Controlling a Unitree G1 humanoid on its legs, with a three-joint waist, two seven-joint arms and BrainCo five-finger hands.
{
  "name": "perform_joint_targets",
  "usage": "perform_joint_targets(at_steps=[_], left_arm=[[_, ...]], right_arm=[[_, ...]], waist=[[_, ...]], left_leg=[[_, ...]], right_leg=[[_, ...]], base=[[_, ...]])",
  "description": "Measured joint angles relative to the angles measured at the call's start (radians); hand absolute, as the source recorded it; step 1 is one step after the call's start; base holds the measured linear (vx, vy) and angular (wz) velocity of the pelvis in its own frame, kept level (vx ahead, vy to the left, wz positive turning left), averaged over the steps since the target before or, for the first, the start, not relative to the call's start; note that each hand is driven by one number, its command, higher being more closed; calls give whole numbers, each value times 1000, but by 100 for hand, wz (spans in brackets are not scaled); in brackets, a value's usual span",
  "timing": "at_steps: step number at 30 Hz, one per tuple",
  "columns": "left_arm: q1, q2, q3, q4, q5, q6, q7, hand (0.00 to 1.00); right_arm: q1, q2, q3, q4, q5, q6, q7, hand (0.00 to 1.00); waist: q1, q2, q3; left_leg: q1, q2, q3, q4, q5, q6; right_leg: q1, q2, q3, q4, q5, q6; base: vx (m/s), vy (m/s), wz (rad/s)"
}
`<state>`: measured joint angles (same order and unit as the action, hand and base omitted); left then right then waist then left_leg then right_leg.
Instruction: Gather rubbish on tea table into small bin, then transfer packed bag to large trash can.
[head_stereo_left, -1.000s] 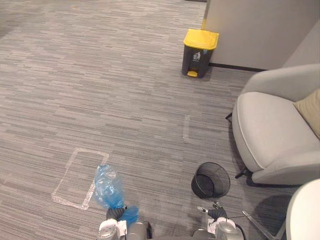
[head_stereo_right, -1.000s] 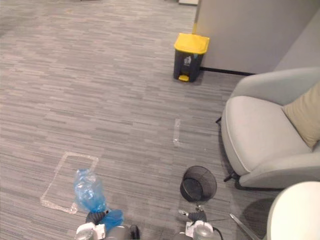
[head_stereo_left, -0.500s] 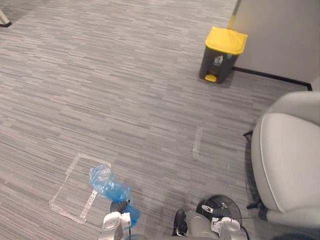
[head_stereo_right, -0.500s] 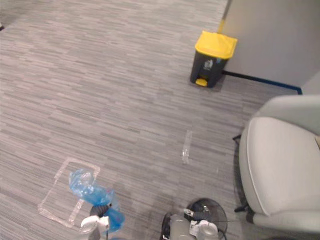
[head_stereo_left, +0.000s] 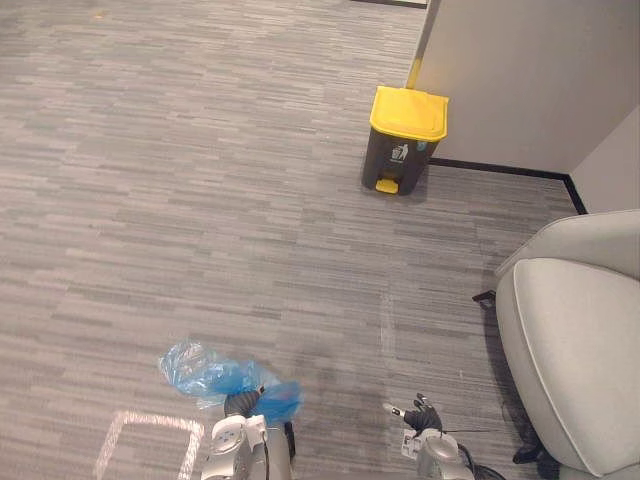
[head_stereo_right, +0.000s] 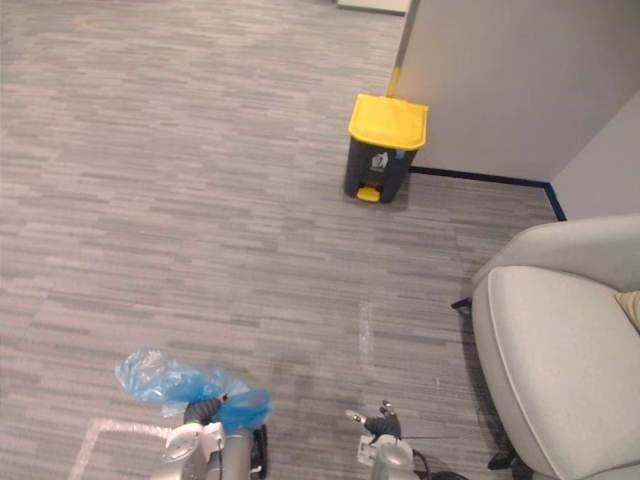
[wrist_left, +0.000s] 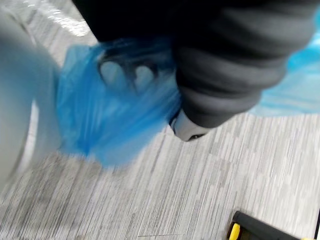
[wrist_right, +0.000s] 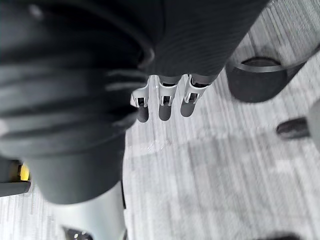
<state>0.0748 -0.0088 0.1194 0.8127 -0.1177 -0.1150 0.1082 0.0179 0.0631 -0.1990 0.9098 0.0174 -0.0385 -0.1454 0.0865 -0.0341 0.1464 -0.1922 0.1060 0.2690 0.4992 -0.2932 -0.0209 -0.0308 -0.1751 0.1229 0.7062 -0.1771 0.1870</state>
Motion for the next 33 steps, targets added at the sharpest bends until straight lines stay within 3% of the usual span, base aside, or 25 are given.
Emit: perform_joint_targets(at_steps=[1,2,4,5,7,8,9,10,11,13,14,16,17,18,19,21,23,25,26,27,28,29,31,33], left_arm=[[-2,6,-4,0,0,3,1,100],[-8,10,-10,-1,0,5,4,100],[-9,11,-21,-3,0,5,7,100],[-15,9,-23,-4,0,6,7,100],[-27,9,-21,-3,0,6,8,100],[-28,15,-21,0,0,3,9,100],[-28,19,-22,3,0,3,9,100],[-29,38,-22,15,2,1,8,100],[-45,27,-20,49,9,2,9,100],[-46,22,-18,65,17,2,12,100],[-45,23,-18,65,18,2,13,100],[-54,20,-14,63,17,2,15,100],[-57,0,15,60,17,1,11,100],[-42,-18,21,47,17,1,6,100],[-37,-26,20,36,17,1,0,100],[-28,-33,19,16,17,3,-7,100],[-19,-32,21,-12,17,3,-7,100],[-22,-35,21,-19,18,3,-7,100],[-20,-42,20,-19,17,3,-7,100],[-16,-46,14,-17,17,3,-7,100],[-12,-33,9,-5,17,3,-10,100],[-12,-21,13,-5,17,4,-7,100],[-14,-21,10,-6,17,4,-5,100],[-9,-23,6,-6,17,7,-6,100]], right_arm=[[2,0,9,0,-2,0,1,0],[2,-1,10,0,-11,0,5,0],[8,-1,12,-19,-18,-1,7,0],[5,0,12,-33,-18,-2,7,0],[-10,-2,11,-32,-19,-3,7,0],[-17,-3,12,-26,-19,-4,7,0],[-18,-4,12,-20,-19,-4,7,0],[-11,-14,15,9,-18,-4,7,0],[-47,-42,14,32,-21,-4,6,0],[-56,-66,-2,44,-20,-5,2,0],[-52,-65,-9,49,-20,-3,2,0],[-41,-64,-20,45,-18,0,-1,0],[-25,-62,-9,42,-18,-1,-3,0],[-20,-61,18,41,-17,-1,-4,0],[-21,-57,26,40,-16,-1,-3,0],[-19,-43,35,40,-15,0,-3,0],[-18,-25,32,38,-15,1,-5,0],[-17,-17,18,13,-15,10,-5,0],[-16,-22,9,0,-15,8,-9,0],[-15,-29,8,-1,-16,8,-10,0],[-22,-28,8,17,-16,12,-12,0],[-9,-13,7,8,-16,11,-12,0],[3,-4,7,1,-17,11,-11,0],[7,-1,12,0,-17,11,-8,0]], waist=[[-1,7,5],[-14,5,6],[-33,11,10],[-39,11,10],[-42,11,16],[-50,11,16],[-52,8,15],[-67,-22,13],[-60,25,20],[-61,59,18],[-65,63,15],[-78,67,17],[-76,67,18],[-65,66,19],[-61,67,19],[-44,50,26],[-24,37,30],[-21,33,38],[-21,39,29],[-20,53,23],[-12,49,15],[-16,4,-4],[-3,-6,-7],[5,-1,-3]], left_leg=[[32,-2,11,-8,-12,3],[87,-7,17,-29,-27,12],[172,-10,30,-90,-35,7],[223,-10,39,-138,-36,3],[293,-4,51,-197,-37,-3],[335,1,48,-231,-37,-5],[343,-4,45,-246,-38,-6],[387,-42,-18,-279,-40,-11],[400,-10,-86,-287,-30,-25],[400,13,-140,-271,-2,-54],[392,19,-151,-247,10,-65],[330,52,-181,-77,36,-78],[228,88,-199,190,137,-88],[138,129,-188,397,134,-84],[89,142,-179,476,114,-77],[-19,145,-154,530,72,-59],[-101,142,-106,399,40,-48],[-131,107,-85,188,46,-46],[-126,74,-95,2,105,-45],[-119,71,-106,-77,148,-50],[-116,48,-98,-63,175,-35],[-105,6,-74,-72,144,-17],[-81,-19,-41,-63,97,0],[-22,-28,-11,-64,57,2]], right_leg=[[-54,3,1,116,14,33],[-135,7,-26,281,-4,5],[-240,18,-106,356,-43,-53],[-307,20,-175,324,-67,-94],[-368,29,-261,162,-81,-118],[-373,55,-291,-14,-55,-134],[-363,65,-290,-95,-26,-137],[-339,79,-265,-246,119,-243],[-320,108,-274,-241,97,-237],[-315,125,-294,-221,37,-254],[-304,127,-306,-220,20,-256],[-237,140,-339,-260,3,-258],[-141,160,-358,-334,1,-261],[-61,172,-359,-391,-8,-276],[-23,179,-357,-416,-13,-279],[45,177,-340,-461,-31,-281],[98,163,-320,-492,-33,-253],[139,135,-304,-504,-51,-222],[144,120,-284,-502,-77,-180],[145,126,-273,-500,-89,-166],[158,110,-227,-500,-111,-149],[158,68,-191,-498,-118,-142],[149,35,-138,-440,-113,-133],[110,19,-97,-297,-93,-101]], base=[[466,141,-40],[385,58,-7],[397,2,-6],[418,-42,-15],[480,-101,-8],[355,-101,6],[459,-144,32],[479,-145,19],[567,-174,10],[454,-148,-1],[531,-201,31],[385,-147,43],[382,-80,25],[450,-78,11],[273,0,-10],[345,60,-23],[376,143,-34],[412,247,-21],[273,240,-27],[332,306,-39],[364,294,-24],[396,272,-18],[398,256,-21],[348,216,-41]])
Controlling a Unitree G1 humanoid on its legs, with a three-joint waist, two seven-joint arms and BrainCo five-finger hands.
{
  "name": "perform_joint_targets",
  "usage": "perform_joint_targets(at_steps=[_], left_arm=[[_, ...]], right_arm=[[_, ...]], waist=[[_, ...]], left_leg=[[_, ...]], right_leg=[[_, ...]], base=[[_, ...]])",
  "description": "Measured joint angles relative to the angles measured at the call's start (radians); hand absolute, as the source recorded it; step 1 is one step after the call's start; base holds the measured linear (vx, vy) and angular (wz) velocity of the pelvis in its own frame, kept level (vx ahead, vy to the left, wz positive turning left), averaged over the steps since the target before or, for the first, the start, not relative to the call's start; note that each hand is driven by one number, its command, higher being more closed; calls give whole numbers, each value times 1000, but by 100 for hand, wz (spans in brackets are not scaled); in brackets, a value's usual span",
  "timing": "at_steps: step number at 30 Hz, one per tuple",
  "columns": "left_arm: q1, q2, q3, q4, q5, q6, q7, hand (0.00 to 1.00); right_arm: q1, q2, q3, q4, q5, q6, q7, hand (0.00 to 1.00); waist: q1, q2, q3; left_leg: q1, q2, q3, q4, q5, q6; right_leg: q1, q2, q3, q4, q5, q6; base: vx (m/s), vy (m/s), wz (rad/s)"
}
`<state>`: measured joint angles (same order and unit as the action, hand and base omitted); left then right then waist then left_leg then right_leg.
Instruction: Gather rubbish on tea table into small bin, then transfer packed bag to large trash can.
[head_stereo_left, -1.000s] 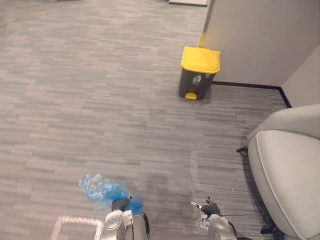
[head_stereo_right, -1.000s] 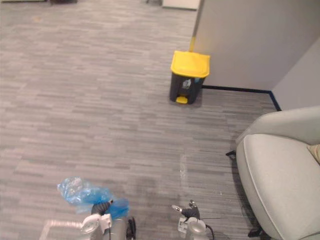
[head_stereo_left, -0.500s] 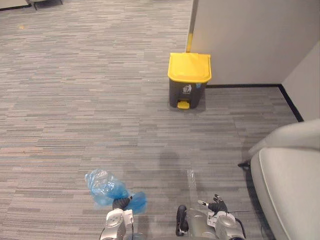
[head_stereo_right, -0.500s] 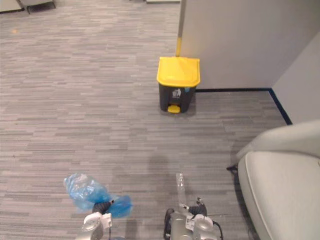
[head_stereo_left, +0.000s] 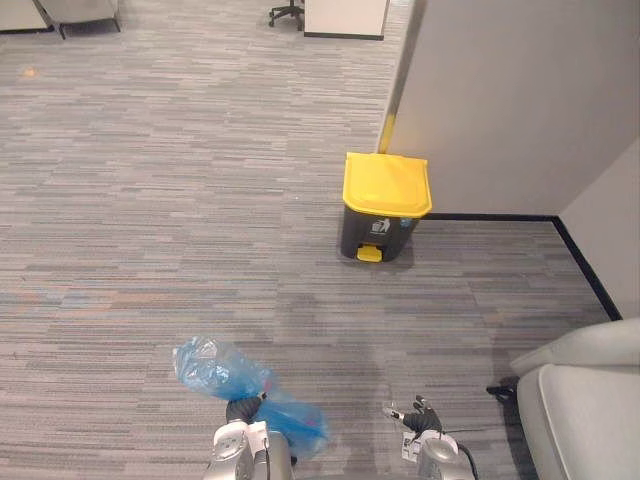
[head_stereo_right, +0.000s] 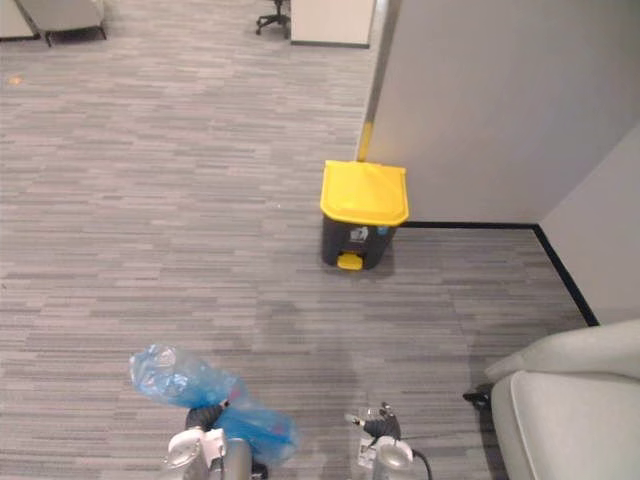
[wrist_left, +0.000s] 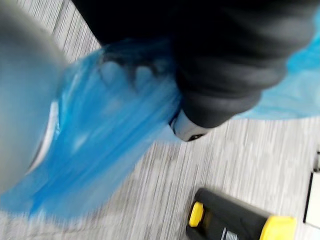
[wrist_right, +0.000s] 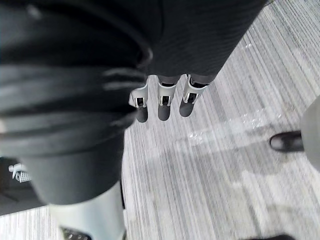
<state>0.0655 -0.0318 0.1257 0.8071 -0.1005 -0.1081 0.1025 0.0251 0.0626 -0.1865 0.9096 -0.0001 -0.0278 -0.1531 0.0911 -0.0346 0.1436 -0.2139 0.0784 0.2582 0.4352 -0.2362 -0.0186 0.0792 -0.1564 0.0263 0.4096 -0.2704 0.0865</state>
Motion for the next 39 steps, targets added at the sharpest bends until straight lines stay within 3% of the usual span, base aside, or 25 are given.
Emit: perform_joint_targets(at_steps=[2,3,4,6,8,9,11,12,14,16,17,18,20,23,25,26,27,28,29,30,32,34,36,37,39], left_arm=[[15,12,-31,-2,0,4,1,100],[17,19,-37,-2,0,6,1,100],[17,23,-37,-3,0,6,3,100],[15,27,-36,-2,0,6,6,100],[11,29,-36,4,0,6,7,100],[2,33,-36,13,0,6,6,100],[0,45,-36,17,0,4,6,100],[-14,34,-29,52,0,6,6,100],[-14,17,-24,51,0,5,7,100],[-14,18,-24,50,1,5,7,100],[-26,13,-24,47,1,5,5,100],[-31,9,-24,44,1,5,3,100],[-4,-5,-24,13,0,6,-7,100],[11,-3,-24,-19,-1,7,-18,100],[11,-4,-24,-27,-1,7,-20,100],[10,-8,-24,-29,-1,7,-20,100],[11,-17,-26,-29,-1,7,-20,100],[11,-20,-30,-28,-1,6,-20,100],[7,-6,-29,-14,-1,7,-22,100],[5,9,-26,-14,-1,6,-19,100],[7,12,-27,-9,-1,6,-19,100],[14,8,-37,-7,-1,8,-19,100],[19,34,-77,-8,-1,8,-19,100],[20,42,-80,-8,-1,8,-19,100],[24,70,-80,-8,-2,8,-14,100]], right_arm=[[10,0,5,-1,-1,-1,4,0],[13,0,5,-1,-1,-1,6,0],[19,-1,4,-6,-1,-1,6,0],[12,-1,3,-15,-3,-3,6,0],[5,-3,3,-19,-3,-4,6,0],[-2,-3,3,-19,-3,-7,6,0],[2,-2,3,-4,-5,-9,5,0],[-14,-34,1,19,-13,-11,5,0],[-26,-47,-20,28,-23,-11,3,0],[-13,-42,-42,27,-21,-12,3,0],[-7,-44,-37,26,-21,-11,2,0],[-4,-44,-35,26,-21,-11,2,0],[0,-39,2,27,-19,-11,3,0],[0,-23,2,26,-17,-9,4,0],[1,-22,1,25,-17,-7,3,0],[1,-23,-7,21,-17,-6,2,0],[10,-28,-18,19,-17,-6,-1,0],[15,-35,-25,19,-17,-6,-2,0],[14,-25,-42,29,-17,2,-4,0],[25,-13,-43,22,-17,1,-3,0],[23,-11,-41,22,-17,0,-1,0],[26,-14,-39,20,-20,0,-1,0],[35,-13,-31,-8,-20,-4,4,0],[34,-13,-28,-10,-20,-4,5,0],[32,-13,-9,-15,-20,-12,6,0]], waist=[[0,12,6],[-2,16,7],[-11,12,5],[-27,6,3],[-40,14,7],[-41,11,6],[-43,-12,0],[-38,30,-1],[-36,57,2],[-44,67,4],[-47,60,11],[-47,59,12],[-35,47,22],[-28,32,27],[-22,27,26],[-24,28,27],[-25,38,19],[-25,48,13],[-20,27,11],[-20,4,-4],[-3,2,-5],[0,9,0],[-7,13,6],[-12,14,7],[-29,-7,9]], left_leg=[[90,-1,34,-5,-47,16],[123,-2,39,-9,-68,18],[163,-1,48,-25,-75,20],[231,1,54,-78,-81,15],[307,23,61,-132,-78,12],[337,26,58,-155,-78,11],[361,-4,34,-178,-77,1],[386,20,-42,-195,-69,-24],[386,37,-81,-185,-43,-39],[360,61,-104,-93,-21,-56],[283,84,-124,97,10,-63],[255,92,-131,172,34,-64],[101,154,-117,489,17,-57],[3,173,-90,456,-16,-47],[-16,164,-65,304,-15,-43],[-16,141,-55,147,-1,-38],[5,119,-55,-9,84,-41],[11,118,-58,-57,142,-40],[23,93,-49,-63,142,-47],[30,63,-25,-75,120,-31],[47,46,13,-61,70,-20],[84,36,47,-54,16,-14],[135,32,73,-51,-22,-7],[144,33,74,-50,-29,-7],[202,33,69,-67,-54,-17]], right_leg=[[-99,-13,21,276,59,73],[-158,-14,10,408,64,84],[-224,-16,-24,507,47,55],[-313,-8,-100,540,5,-1],[-373,40,-174,402,-21,-46],[-393,62,-197,273,-2,-61],[-380,82,-185,59,126,-74],[-355,114,-190,47,141,-148],[-331,131,-204,21,116,-161],[-277,143,-233,-24,101,-168],[-217,148,-248,-67,94,-166],[-197,150,-254,-81,94,-166],[-102,157,-257,-134,70,-179],[-51,151,-253,-155,51,-166],[-36,136,-245,-161,44,-147],[-17,117,-238,-166,41,-127],[-10,111,-230,-173,39,-97],[-13,118,-222,-175,36,-86],[-12,98,-193,-183,32,-63],[-9,66,-168,-205,31,-41],[-11,39,-132,-188,24,-23],[-36,18,-94,-89,17,-10],[-197,-5,-58,260,49,30],[-227,-7,-56,319,62,34],[-307,-4,-91,442,33,6]], base=[[372,137,-44],[526,92,-26],[380,4,-8],[381,-46,-4],[402,-102,-3],[503,-159,14],[474,-139,18],[425,-108,0],[360,-133,4],[338,-170,36],[244,-122,35],[309,-98,28],[232,4,-2],[196,64,-7],[203,144,-10],[271,221,-6],[277,233,-9],[219,244,-13],[238,295,-18],[188,246,-20],[188,225,-52],[197,240,-63],[138,131,-34],[208,66,-6],[255,-12,6]])
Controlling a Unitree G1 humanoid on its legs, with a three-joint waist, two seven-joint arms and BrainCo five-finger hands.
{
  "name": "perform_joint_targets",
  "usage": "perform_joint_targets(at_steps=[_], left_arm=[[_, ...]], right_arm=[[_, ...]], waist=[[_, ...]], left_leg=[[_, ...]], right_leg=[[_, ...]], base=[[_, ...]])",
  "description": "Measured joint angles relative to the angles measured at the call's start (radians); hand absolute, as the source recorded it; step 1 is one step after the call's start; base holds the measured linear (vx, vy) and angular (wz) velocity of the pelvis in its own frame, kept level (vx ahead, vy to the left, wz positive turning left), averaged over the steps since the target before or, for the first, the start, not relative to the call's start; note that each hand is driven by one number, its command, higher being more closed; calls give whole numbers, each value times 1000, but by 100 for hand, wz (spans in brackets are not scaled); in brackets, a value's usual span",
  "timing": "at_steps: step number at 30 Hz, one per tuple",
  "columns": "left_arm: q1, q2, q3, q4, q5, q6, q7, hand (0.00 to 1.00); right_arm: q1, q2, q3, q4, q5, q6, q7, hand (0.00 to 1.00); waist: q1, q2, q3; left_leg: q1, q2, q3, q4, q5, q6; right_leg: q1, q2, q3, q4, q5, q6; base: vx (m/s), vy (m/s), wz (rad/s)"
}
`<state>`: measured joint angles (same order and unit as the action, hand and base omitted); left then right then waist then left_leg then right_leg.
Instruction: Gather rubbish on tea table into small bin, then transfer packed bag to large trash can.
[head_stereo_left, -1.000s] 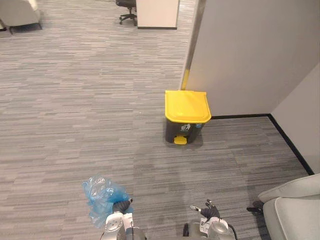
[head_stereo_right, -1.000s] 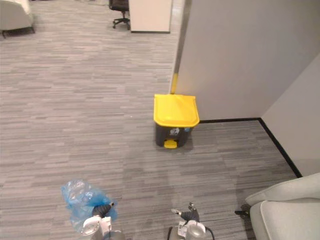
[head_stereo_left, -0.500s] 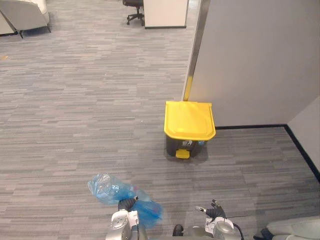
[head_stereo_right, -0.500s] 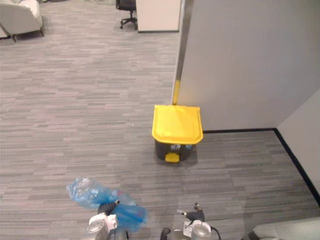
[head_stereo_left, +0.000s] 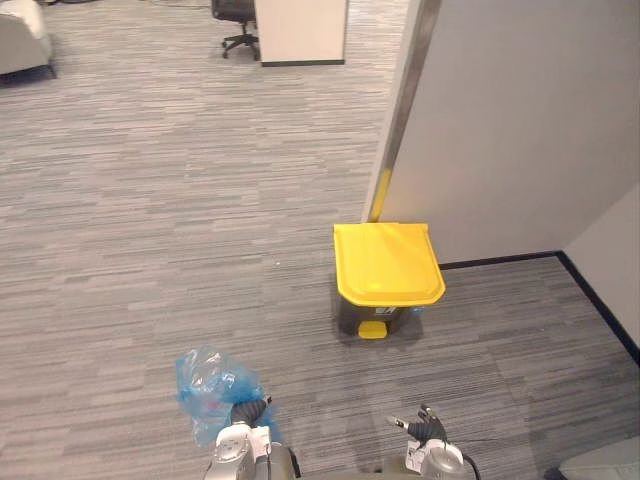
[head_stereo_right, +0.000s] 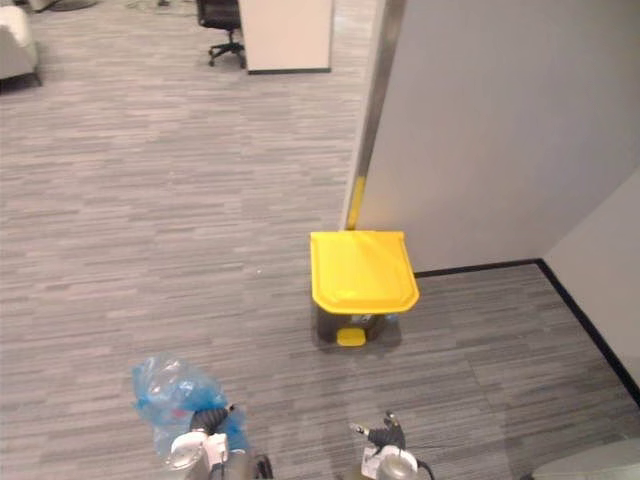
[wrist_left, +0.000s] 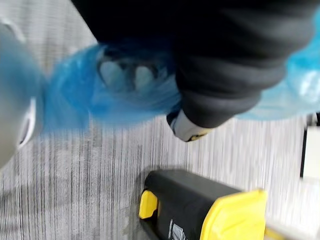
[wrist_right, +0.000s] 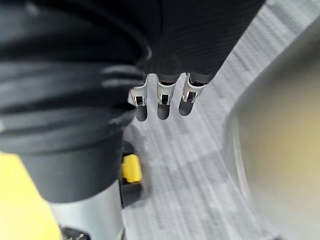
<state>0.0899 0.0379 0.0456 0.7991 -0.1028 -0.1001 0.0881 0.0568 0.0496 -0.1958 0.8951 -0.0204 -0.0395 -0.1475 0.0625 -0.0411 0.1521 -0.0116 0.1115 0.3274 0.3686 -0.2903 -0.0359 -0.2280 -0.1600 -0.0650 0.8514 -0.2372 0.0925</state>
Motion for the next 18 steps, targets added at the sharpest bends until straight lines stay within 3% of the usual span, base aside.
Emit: perform_joint_targets(at_steps=[3,5,6,7,8,10,11,13,14,16,18], left_arm=[[-2,-5,0,0,0,-1,1,100],[-3,2,0,1,0,-3,0,100],[-7,7,0,6,0,-3,0,100],[-24,-11,8,36,0,-2,1,100],[-27,-23,12,38,0,-3,2,100],[-30,-29,18,39,0,-3,5,100],[-30,-31,26,40,1,-2,4,100],[-39,-46,46,38,1,-2,-1,100],[-32,-63,54,38,1,-2,-7,100],[-29,-73,54,34,1,-2,-13,100],[-34,-78,55,29,0,-2,-13,100]], right_arm=[[-15,-5,4,-1,0,-3,0,0],[-18,-7,4,25,-1,-2,-1,0],[-18,-8,3,30,0,0,-1,0],[-32,-27,-8,39,-2,-2,-2,0],[-40,-41,-34,45,-1,-1,-3,0],[-41,-46,-43,54,0,-1,-3,0],[-40,-47,-46,61,0,0,-3,0],[-28,-48,-41,63,1,0,-4,0],[-21,-48,-23,62,3,0,-5,0],[-22,-40,-15,61,23,0,-6,0],[-27,-29,-16,58,23,1,-8,0]], waist=[[-13,-1,0],[-15,-12,-6],[-16,-26,-2],[-15,20,-1],[-11,49,-6],[-15,63,-3],[-14,65,-1],[-20,64,3],[-8,56,13],[-3,55,16],[0,53,21]], left_leg=[[55,1,-1,-37,-1,-1],[81,-10,-13,-53,-7,-38],[84,-23,-27,-56,-9,-42],[98,2,-79,-69,-14,-54],[106,12,-123,-94,-12,-57],[119,29,-145,-103,0,-68],[110,44,-156,-63,4,-68],[34,84,-196,175,17,-64],[-76,127,-206,442,65,-53],[-153,140,-197,521,36,-40],[-198,131,-198,382,25,-32]], right_leg=[[-53,13,-76,-109,-36,-30],[-56,52,-85,-356,54,-57],[-50,56,-79,-382,105,-123],[-19,81,-100,-388,94,-130],[-17,96,-118,-394,71,-138],[5,107,-145,-401,51,-148],[33,117,-158,-422,49,-152],[127,138,-195,-492,47,-154],[203,146,-198,-542,40,-165],[236,145,-195,-559,31,-162],[249,140,-165,-562,25,-148]], base=[[295,-104,16],[303,-138,20],[231,-82,14],[375,-127,11],[375,-127,13],[360,-140,29],[457,-212,51],[273,-110,36],[158,12,2],[167,47,-10],[147,116,-31]])
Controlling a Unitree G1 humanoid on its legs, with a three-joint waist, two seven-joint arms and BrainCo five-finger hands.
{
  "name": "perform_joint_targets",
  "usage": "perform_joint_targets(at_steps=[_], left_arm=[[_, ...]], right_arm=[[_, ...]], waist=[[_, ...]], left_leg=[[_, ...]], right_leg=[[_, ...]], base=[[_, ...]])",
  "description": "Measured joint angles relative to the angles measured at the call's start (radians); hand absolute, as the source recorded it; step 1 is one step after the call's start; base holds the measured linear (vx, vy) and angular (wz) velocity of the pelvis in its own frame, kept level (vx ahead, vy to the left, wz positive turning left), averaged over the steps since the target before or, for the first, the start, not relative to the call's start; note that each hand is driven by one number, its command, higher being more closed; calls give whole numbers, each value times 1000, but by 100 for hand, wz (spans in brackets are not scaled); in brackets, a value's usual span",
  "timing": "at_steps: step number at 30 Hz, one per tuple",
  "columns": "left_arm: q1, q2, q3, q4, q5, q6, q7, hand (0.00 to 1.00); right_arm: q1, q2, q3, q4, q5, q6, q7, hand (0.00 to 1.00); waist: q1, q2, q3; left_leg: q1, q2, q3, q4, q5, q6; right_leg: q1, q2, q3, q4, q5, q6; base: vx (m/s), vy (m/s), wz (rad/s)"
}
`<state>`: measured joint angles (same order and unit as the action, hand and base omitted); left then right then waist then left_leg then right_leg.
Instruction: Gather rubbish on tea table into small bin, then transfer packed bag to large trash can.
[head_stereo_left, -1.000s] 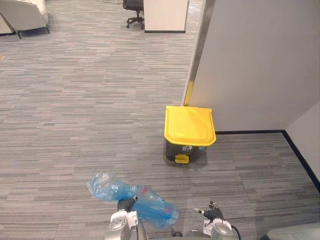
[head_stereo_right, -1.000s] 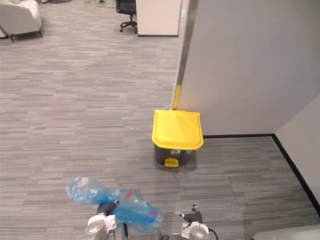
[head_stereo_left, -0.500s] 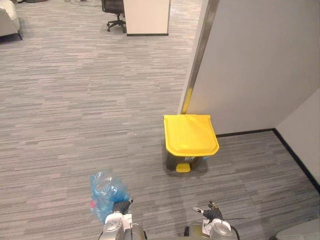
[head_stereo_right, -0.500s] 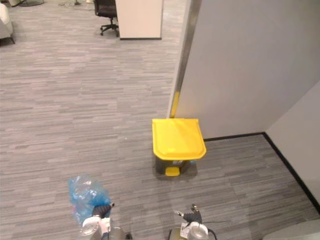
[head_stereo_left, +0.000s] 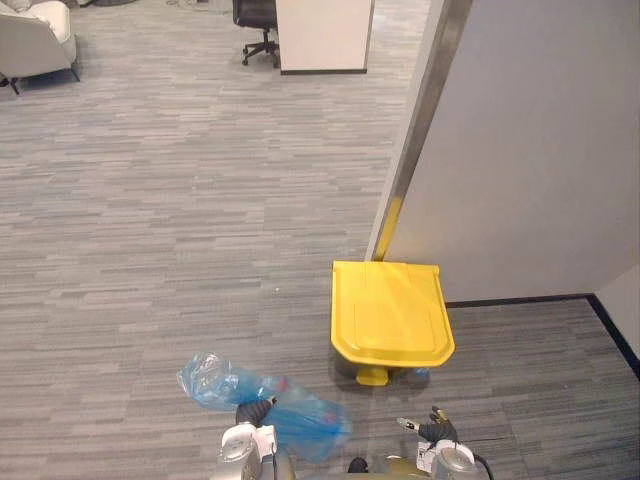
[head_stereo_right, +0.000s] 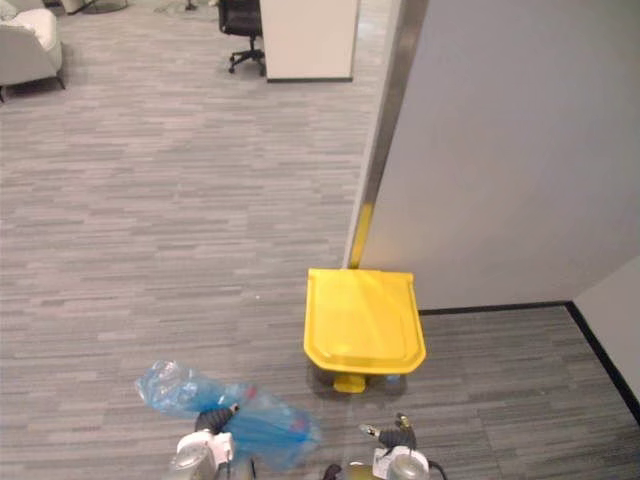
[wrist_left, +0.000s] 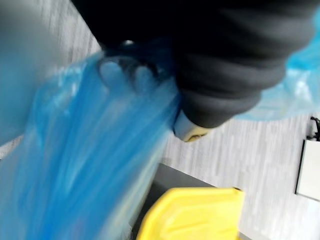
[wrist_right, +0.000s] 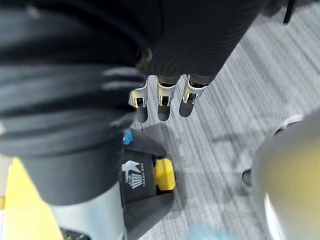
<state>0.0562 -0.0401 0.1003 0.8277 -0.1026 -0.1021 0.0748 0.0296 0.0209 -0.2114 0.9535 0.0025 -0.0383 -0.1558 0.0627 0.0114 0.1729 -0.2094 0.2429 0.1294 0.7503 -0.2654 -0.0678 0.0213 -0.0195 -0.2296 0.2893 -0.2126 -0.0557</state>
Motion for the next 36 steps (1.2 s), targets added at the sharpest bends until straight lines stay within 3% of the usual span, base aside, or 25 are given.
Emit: perform_joint_targets(at_steps=[1,2,3,4,6,9,15,18,20,21,23,25,26,27,28,29,30,34,36], left_arm=[[1,-1,1,0,0,0,0,100],[3,-5,1,0,0,0,1,100],[5,-13,1,0,0,0,1,100],[7,-7,0,9,0,0,1,100],[8,0,1,10,1,0,1,100],[7,-2,-1,13,2,0,1,100],[4,16,0,30,2,2,3,100],[5,17,-2,28,2,1,3,100],[6,10,-3,27,0,1,3,100],[8,14,-2,30,0,1,4,100],[15,24,0,32,0,1,9,100],[8,36,-3,44,0,0,9,100],[-1,46,-6,63,0,1,9,100],[-5,56,-8,69,0,0,10,100],[-6,60,-10,68,0,0,9,100],[-30,50,-13,85,0,0,10,100],[-46,32,-10,86,0,-3,8,100],[-84,5,-13,87,2,-3,4,100],[-108,10,-11,87,2,-2,2,100]], right_arm=[[-4,1,0,-2,0,0,0,0],[-8,3,-4,-3,0,0,-2,0],[-3,-2,-13,-4,0,-1,-2,0],[-4,10,-18,0,0,5,-3,0],[11,29,-14,-3,0,5,-2,0],[10,35,-11,-3,0,6,-2,0],[13,38,-13,-26,-1,5,-1,0],[13,34,-11,-29,-2,7,0,0],[11,18,-11,-46,-2,6,1,0],[11,18,-11,-56,-2,1,2,0],[10,18,-8,-56,-3,0,6,0],[1,17,-2,-59,-2,-1,8,0],[-12,17,-9,-71,-2,-1,8,0],[-17,14,-16,-66,-3,-1,7,0],[-15,13,-15,-62,-3,0,6,0],[-26,-13,-21,-42,-3,0,4,0],[-50,-32,-24,-35,-4,1,-1,0],[-52,-33,-69,-43,-5,9,-1,0],[-51,-22,-83,-44,-6,10,0,0]], waist=[[0,1,0],[0,5,-3],[0,22,-14],[2,-1,-21],[2,-20,-35],[2,-26,-39],[1,-11,-44],[4,1,-41],[0,2,-31],[-1,7,-12],[2,-2,-12],[-1,-16,-4],[-2,-23,3],[-2,-34,16],[-3,-44,20],[2,-14,46],[7,11,62],[3,18,77],[9,16,80]], left_leg=[[0,-6,-5,-39,0,0],[6,-30,-19,-176,16,-2],[22,-44,-41,-278,59,-30],[44,-72,-18,-311,58,-24],[57,-91,27,-323,46,-5],[65,-98,60,-319,27,7],[92,-95,128,-297,-24,12],[97,-92,151,-251,-73,21],[140,-99,163,-247,-99,42],[186,-101,165,-244,-131,48],[240,-96,163,-242,-161,51],[264,-91,160,-243,-176,38],[274,-87,154,-236,-194,23],[296,-93,140,-225,-217,7],[306,-105,130,-220,-226,-5],[343,-92,62,-209,-238,-19],[352,-91,15,-219,-235,-19],[354,-81,-49,-241,-232,-25],[353,-75,-77,-248,-232,-25]], right_leg=[[0,-3,7,1,-2,6],[-2,-9,29,7,-5,25],[-8,-1,44,11,-12,47],[-22,-20,99,9,-11,70],[-17,-45,132,-27,1,94],[-15,-55,164,-52,14,111],[-24,-52,243,-62,17,126],[-81,-56,283,88,-28,140],[-176,-68,289,327,-27,149],[-210,-77,267,438,-45,146],[-241,-75,217,446,-72,134],[-316,-69,176,393,-59,123],[-387,-69,156,318,-4,118],[-379,-74,133,176,119,113],[-357,-82,128,135,172,99],[-313,-65,94,140,222,69],[-316,-55,91,176,205,49],[-340,-62,64,260,116,39],[-340,-59,42,261,102,41]], base=[[163,186,-48],[144,223,-38],[155,265,-49],[132,219,-32],[127,180,-38],[104,164,-39],[77,72,-38],[87,47,-35],[62,27,-20],[79,-1,-12],[147,-50,-8],[188,-100,5],[274,-176,23],[232,-151,32],[332,-110,26],[273,-47,8],[273,-47,-2],[152,-89,16],[44,-85,6]])
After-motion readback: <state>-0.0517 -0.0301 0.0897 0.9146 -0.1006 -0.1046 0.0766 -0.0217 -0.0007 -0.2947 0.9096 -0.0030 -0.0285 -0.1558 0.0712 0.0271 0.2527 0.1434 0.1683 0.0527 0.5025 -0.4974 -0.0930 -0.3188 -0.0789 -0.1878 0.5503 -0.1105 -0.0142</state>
